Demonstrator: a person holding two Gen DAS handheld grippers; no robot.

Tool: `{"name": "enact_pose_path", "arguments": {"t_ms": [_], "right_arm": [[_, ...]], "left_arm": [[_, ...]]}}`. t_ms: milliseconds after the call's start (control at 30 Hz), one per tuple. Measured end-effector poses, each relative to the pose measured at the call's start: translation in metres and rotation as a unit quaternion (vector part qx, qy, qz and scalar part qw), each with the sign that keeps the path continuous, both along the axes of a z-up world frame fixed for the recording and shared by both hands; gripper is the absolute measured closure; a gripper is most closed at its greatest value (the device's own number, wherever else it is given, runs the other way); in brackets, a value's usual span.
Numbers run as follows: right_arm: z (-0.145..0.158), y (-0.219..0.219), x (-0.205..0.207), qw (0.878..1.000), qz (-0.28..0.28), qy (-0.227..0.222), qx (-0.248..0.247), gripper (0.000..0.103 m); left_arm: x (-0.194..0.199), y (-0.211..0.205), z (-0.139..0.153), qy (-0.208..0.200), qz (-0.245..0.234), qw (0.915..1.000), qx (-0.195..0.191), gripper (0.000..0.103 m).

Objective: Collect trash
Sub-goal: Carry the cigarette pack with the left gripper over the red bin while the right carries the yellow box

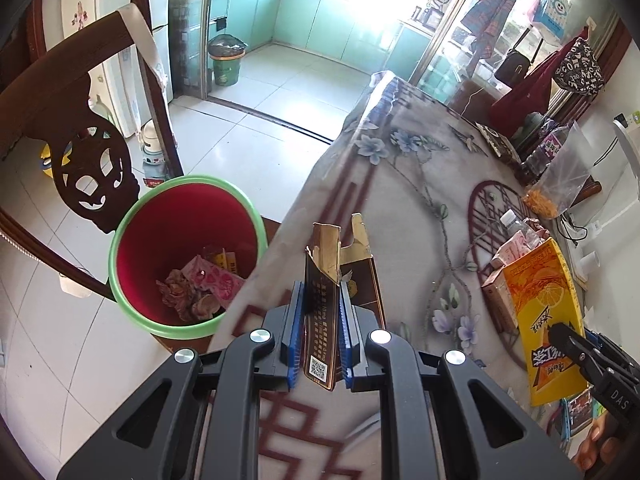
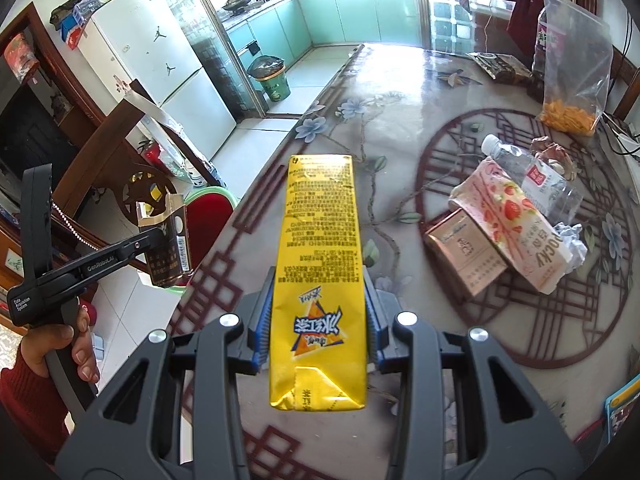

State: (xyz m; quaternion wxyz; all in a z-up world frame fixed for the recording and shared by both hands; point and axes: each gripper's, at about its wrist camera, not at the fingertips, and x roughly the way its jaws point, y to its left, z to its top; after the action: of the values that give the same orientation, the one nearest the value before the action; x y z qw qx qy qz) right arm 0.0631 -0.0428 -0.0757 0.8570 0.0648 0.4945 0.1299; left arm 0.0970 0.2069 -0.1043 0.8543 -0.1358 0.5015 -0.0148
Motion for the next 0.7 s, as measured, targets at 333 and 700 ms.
{"name": "enact_pose_path", "arguments": {"t_ms": [333, 700], "right_arm": [[-0.002, 0.039, 0.006, 1.000, -0.016, -0.001, -0.008, 0.066], [-0.003, 0.073, 0.012, 1.000, -0.017, -0.003, -0.008, 0.066]], "left_arm": [[0.008, 0.044, -0.007, 0.001, -0.011, 0.9999, 0.003, 0.090], [0.016, 0.085, -0.006, -0.010, -0.002, 0.9998, 0.016, 0.090]]}}
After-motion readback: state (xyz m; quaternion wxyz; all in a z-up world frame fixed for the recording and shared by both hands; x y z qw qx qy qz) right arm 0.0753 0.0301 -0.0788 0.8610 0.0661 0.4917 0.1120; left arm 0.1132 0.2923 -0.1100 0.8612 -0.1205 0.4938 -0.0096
